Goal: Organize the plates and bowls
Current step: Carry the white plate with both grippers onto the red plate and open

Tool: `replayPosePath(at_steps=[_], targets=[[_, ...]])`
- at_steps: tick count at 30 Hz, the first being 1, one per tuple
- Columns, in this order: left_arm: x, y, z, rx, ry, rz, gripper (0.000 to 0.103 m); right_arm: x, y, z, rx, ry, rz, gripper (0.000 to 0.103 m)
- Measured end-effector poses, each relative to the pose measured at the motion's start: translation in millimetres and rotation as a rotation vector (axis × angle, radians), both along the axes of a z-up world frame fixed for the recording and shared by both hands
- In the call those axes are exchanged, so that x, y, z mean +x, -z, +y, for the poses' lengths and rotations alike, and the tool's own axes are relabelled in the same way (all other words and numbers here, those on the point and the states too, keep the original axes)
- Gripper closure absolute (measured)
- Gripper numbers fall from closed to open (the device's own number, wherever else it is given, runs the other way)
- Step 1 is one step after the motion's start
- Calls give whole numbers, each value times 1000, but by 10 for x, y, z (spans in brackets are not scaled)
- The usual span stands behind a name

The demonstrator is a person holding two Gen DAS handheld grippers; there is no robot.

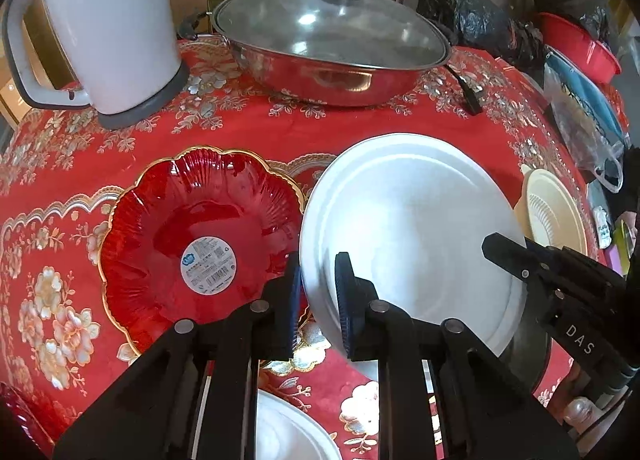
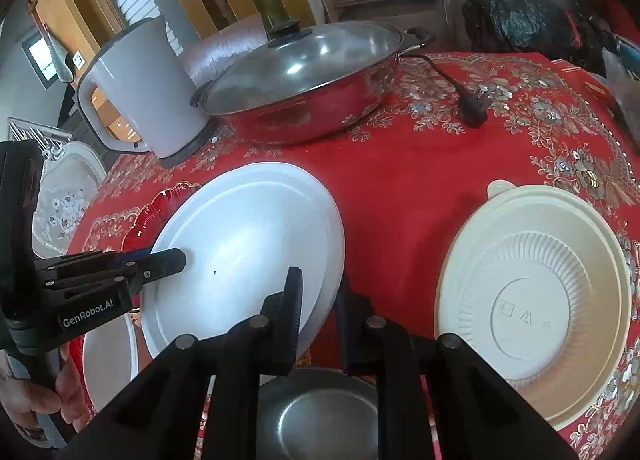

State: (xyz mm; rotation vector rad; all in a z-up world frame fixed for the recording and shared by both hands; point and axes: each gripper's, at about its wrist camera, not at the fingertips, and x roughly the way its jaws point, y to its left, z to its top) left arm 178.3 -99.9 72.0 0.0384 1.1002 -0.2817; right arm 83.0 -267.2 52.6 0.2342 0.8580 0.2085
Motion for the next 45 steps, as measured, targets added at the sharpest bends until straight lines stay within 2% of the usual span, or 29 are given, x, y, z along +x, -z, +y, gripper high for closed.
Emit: replayPosePath(at_steps=[11, 20, 33, 45], targets=[[-165, -167, 152, -14, -18, -30, 87, -123, -187, 135, 1, -21, -38, 89], [-405, -359, 484, -14, -54, -77, 87, -245, -341, 422, 8, -72, -64, 89], [-872, -575, 1273, -4, -152, -127, 87, -407, -479, 1146, -4, -192, -79, 89], [-1398, -630, 2193, -7, -278, -159, 87, -546, -520, 2081, -18, -352, -85, 87]])
